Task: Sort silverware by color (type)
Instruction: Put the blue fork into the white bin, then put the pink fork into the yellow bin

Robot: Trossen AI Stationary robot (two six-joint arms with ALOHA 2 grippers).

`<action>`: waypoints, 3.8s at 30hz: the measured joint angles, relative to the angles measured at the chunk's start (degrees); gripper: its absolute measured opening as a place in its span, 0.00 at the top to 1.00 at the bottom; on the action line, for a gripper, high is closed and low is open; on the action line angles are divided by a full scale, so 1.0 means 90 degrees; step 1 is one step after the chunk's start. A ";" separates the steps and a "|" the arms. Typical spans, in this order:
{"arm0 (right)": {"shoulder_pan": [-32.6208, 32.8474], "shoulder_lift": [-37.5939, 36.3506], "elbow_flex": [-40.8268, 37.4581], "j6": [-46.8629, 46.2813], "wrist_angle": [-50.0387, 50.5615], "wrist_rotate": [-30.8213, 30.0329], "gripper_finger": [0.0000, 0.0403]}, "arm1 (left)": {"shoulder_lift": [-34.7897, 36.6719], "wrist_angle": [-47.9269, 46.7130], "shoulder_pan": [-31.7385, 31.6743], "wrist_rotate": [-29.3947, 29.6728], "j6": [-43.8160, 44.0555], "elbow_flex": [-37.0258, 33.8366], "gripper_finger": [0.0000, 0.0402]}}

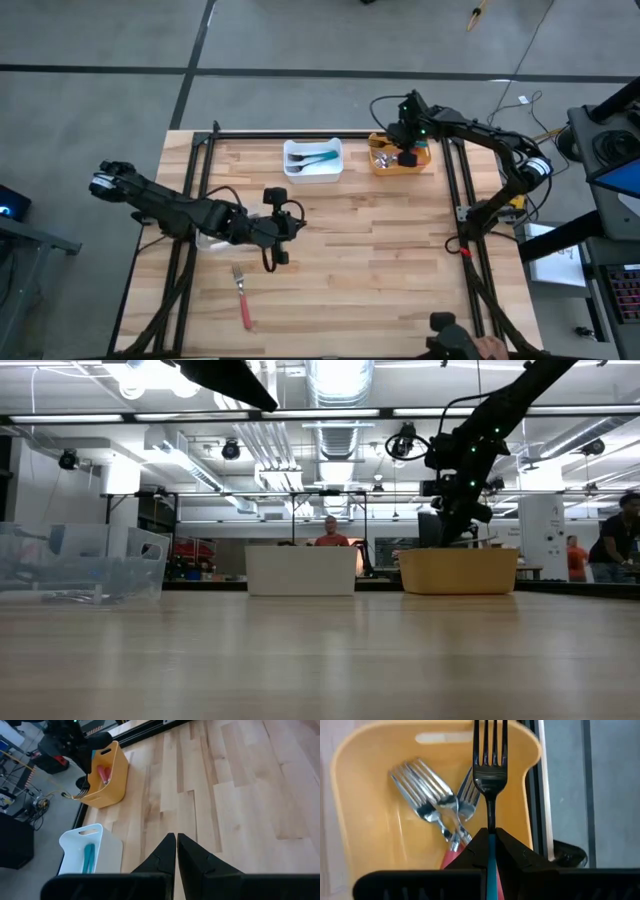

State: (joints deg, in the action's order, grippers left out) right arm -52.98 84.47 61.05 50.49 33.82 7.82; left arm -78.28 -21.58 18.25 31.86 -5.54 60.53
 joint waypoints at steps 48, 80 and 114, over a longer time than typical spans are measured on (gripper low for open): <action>0.2474 0.3874 0.5720 -0.1932 0.0574 -0.0031 0.97 | 0.2690 0.1255 -0.4756 -0.3463 -0.1993 -0.2112 1.00; 0.2721 0.4876 0.6191 -0.1830 0.0826 -0.0040 0.97 | 0.2156 0.3837 -0.6749 -0.3441 -0.3738 -0.2103 1.00; 0.2573 0.4124 0.6176 -0.1874 0.1642 0.0007 0.76 | 0.1991 0.4026 -0.6860 -0.3456 -0.1287 -0.2110 1.00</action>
State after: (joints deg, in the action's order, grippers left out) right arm -29.82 121.58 116.64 33.63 48.60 7.89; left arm -60.36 14.65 -43.48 0.75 -17.12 41.54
